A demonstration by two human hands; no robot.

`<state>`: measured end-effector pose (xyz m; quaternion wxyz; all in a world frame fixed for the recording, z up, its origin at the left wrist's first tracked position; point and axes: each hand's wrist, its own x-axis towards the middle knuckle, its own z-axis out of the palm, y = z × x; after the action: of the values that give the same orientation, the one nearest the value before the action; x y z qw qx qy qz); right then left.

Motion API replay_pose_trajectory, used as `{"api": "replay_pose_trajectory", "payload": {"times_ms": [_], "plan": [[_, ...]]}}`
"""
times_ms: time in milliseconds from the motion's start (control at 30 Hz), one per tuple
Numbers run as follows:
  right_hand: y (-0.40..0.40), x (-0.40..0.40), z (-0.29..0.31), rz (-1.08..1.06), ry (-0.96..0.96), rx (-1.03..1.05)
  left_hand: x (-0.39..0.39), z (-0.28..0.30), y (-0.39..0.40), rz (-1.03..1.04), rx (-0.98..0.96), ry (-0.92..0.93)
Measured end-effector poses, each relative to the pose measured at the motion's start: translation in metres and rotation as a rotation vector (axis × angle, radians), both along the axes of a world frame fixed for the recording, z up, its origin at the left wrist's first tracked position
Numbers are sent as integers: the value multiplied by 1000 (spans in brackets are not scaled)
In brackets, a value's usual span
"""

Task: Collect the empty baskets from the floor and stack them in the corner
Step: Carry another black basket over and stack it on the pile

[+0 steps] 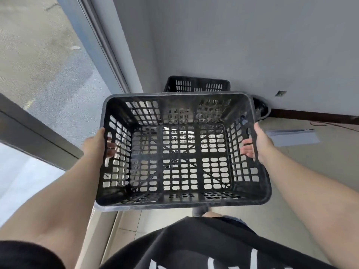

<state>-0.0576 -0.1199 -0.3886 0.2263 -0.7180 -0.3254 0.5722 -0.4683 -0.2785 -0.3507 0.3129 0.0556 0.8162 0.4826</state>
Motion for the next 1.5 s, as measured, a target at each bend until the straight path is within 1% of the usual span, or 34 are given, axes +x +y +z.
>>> {"api": "replay_pose_trajectory", "payload": {"times_ms": [167,400,700,933,1067,1167,1333,1500], "plan": [[86,-20,12,32,27,-15,-15,6,78,1,13,3],[189,-47,16,54,12,-39,-45,9,176,-6,42,-5],[302,-86,7,-36,-35,-41,-103,0,326,-99,-22,-3],[375,-107,4,-111,-58,-57,-140,-1,434,-199,-13,-42],[407,-113,-1,-130,-71,-70,-150,-7,478,-225,-50,-35],[431,-114,-6,-128,-79,-87,-150,-14,507,-233,-59,-65],[473,-111,-18,-99,-104,-133,-147,-29,549,-210,-102,-87],[508,-107,-34,-74,-115,-196,-140,-44,584,-229,-187,-94]]}}
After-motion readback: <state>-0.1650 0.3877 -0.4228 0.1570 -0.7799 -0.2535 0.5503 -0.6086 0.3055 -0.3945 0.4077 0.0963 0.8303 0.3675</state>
